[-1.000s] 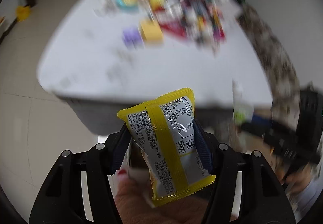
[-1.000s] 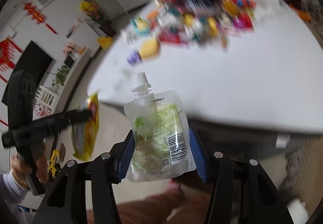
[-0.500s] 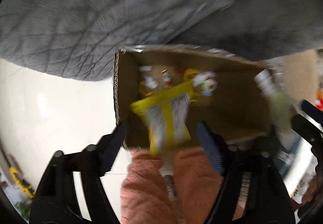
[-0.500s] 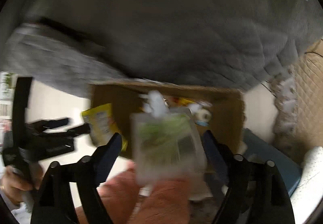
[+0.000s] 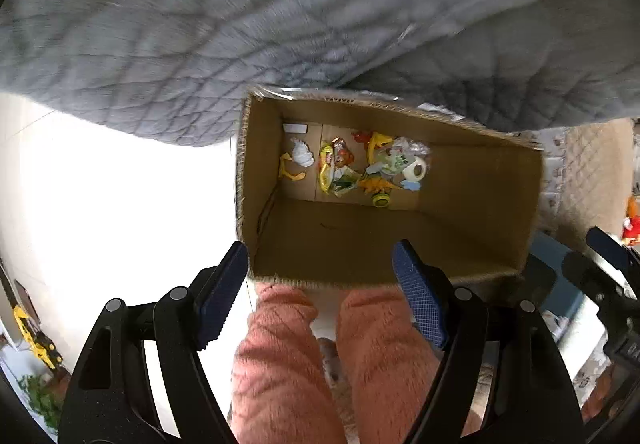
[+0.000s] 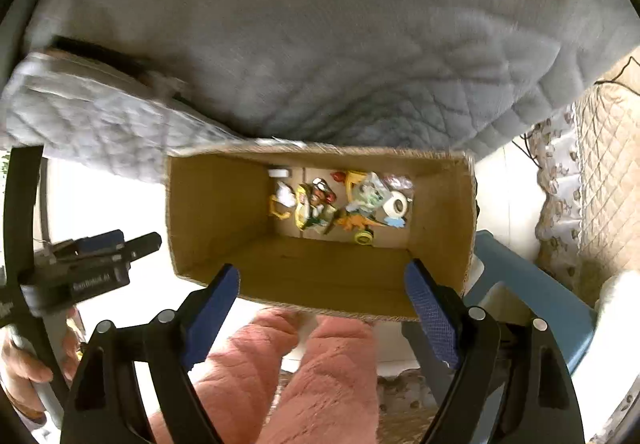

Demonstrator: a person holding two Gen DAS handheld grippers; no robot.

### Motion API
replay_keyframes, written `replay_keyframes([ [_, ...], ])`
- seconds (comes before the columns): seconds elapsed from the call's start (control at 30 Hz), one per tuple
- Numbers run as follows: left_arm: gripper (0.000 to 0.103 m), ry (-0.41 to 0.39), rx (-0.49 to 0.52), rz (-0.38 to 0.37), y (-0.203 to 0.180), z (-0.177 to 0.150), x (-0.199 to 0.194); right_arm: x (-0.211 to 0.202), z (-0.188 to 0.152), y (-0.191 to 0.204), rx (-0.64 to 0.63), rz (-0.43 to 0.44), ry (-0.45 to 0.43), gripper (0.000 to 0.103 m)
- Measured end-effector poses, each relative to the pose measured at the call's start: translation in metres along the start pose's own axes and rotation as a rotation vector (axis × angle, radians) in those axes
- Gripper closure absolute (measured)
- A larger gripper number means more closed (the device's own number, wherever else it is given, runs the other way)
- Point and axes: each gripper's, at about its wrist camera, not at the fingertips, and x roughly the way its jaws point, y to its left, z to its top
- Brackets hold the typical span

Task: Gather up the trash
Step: 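Grasp the purple elephant toy with the left tool while the right tool grasps the yellow sponge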

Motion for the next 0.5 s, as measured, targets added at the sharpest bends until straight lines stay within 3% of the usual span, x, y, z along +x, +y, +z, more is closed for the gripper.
replay_keyframes([
  [0.13, 0.030, -0.114, -0.030, -0.075, 0.015, -0.024, -0.086, -0.058, -0.003, 0.024, -0.022, 0.072, -0.061, 0.014],
  [0.2, 0.030, -0.224, -0.046, -0.105, 0.029, -0.036, -0.145, -0.092, -0.006, 0.038, -0.048, 0.107, -0.108, 0.012],
  [0.27, 0.020, -0.331, -0.062, -0.105, 0.039, -0.042, -0.191, -0.119, -0.009, 0.052, -0.071, 0.141, -0.143, 0.011],
  [0.3, 0.019, -0.392, -0.071, -0.098, 0.044, -0.043, -0.214, -0.132, -0.011, 0.059, -0.082, 0.151, -0.161, 0.009],
  [0.33, 0.019, -0.480, -0.077, -0.080, 0.052, -0.040, -0.245, -0.141, -0.012, 0.063, -0.091, 0.158, -0.175, 0.009],
  [0.43, 0.019, -0.635, -0.050, -0.050, 0.063, -0.017, -0.293, -0.166, -0.013, 0.078, -0.112, 0.187, -0.219, 0.009],
  [0.5, 0.019, -0.671, -0.009, -0.018, 0.063, 0.004, -0.303, -0.177, -0.015, 0.084, -0.106, 0.215, -0.241, 0.008],
])
